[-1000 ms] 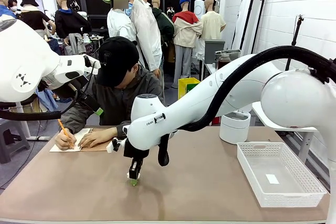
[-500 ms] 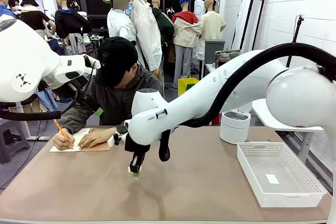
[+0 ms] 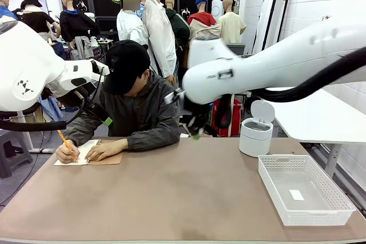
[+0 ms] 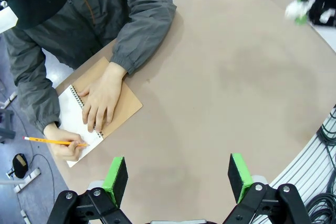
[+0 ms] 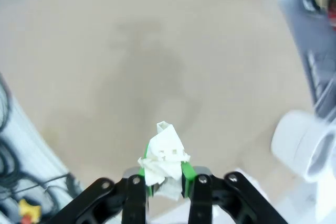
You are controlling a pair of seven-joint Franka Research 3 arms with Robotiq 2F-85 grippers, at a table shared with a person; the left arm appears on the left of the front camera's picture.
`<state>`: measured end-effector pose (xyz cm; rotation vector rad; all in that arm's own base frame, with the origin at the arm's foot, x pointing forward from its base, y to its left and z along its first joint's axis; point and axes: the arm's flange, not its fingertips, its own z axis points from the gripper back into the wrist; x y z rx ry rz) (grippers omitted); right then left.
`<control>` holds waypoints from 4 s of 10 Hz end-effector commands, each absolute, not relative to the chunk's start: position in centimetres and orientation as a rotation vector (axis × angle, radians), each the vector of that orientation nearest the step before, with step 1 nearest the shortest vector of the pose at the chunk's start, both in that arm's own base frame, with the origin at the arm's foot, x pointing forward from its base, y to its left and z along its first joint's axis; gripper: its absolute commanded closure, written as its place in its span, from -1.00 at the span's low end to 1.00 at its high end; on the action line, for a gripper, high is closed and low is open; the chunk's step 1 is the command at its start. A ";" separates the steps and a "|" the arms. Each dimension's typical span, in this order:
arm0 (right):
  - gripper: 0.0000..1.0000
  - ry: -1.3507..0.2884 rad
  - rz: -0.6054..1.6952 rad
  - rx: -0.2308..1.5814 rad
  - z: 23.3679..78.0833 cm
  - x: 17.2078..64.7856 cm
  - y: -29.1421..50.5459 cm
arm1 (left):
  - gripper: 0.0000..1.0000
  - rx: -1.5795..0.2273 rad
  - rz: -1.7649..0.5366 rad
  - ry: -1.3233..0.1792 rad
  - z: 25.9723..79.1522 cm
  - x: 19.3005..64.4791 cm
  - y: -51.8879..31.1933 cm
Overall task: Sort the paper based on its condition.
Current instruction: If a person hands you a paper, place it in the Organizing basket , and if it's crumpled, put it in the Trash can.
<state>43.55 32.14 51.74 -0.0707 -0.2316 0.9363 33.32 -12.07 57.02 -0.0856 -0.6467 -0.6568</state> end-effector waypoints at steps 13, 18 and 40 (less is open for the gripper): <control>0.64 -0.425 0.289 -0.164 52.7 50.9 20.7 | -1.00 -0.085 -0.657 -0.645 57.0 33.3 -12.0; 0.64 -0.485 0.002 -0.106 50.5 56.8 14.4 | -1.00 -0.085 -0.657 -0.645 57.0 33.3 -12.0; 0.64 -0.309 -0.171 -0.052 43.5 66.2 8.4 | -1.00 -0.085 -0.657 -0.645 57.0 33.3 -12.0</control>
